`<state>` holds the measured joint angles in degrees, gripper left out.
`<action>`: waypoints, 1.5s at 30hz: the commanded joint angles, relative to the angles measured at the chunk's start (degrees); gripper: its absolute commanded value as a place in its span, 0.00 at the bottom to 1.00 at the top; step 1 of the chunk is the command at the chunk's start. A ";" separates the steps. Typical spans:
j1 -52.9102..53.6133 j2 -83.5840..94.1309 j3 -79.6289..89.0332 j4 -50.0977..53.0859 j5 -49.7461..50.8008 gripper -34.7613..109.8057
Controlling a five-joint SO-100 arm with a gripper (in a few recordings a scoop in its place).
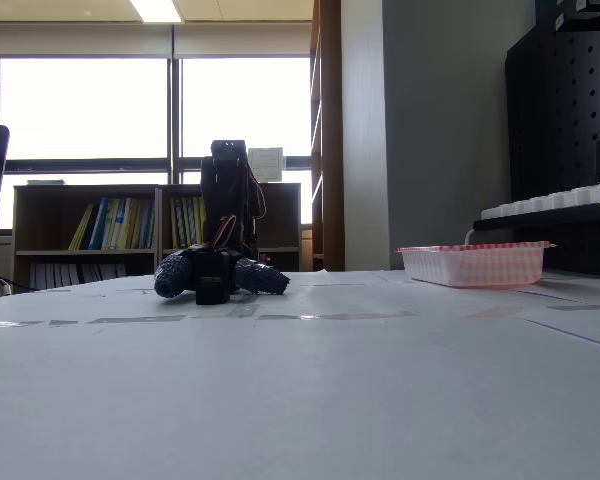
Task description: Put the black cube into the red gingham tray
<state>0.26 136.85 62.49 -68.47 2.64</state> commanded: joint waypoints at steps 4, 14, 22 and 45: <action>-0.44 0.97 1.14 -0.53 -0.09 0.64; 0.00 1.32 1.32 -1.49 -3.08 0.56; -0.44 1.58 1.41 -2.02 -4.39 0.49; -1.67 -1.58 1.05 3.69 -1.85 0.24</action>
<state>-0.53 137.90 63.02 -68.82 -0.79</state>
